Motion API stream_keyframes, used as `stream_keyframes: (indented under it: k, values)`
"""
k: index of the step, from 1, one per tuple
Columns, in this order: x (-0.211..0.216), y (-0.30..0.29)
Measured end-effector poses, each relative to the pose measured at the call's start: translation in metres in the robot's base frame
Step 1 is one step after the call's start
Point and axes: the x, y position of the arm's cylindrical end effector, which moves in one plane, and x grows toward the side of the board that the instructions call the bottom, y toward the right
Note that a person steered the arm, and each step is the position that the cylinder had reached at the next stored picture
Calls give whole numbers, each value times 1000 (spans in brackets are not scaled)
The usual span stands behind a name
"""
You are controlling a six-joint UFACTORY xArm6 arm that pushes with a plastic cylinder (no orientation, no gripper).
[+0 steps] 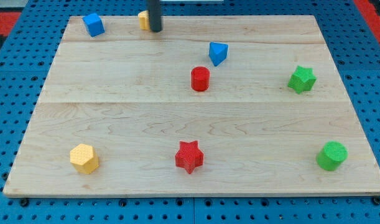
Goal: Push the yellow heart closer to the blue triangle
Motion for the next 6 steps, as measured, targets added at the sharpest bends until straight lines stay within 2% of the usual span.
stream_keyframes:
  k: [1,2,3,4,5,6]
  values:
    - [57,-69]
    - [41,-65]
    - [-16,-59]
    - [-67,-37]
    - [-76,-14]
    - [-52,96]
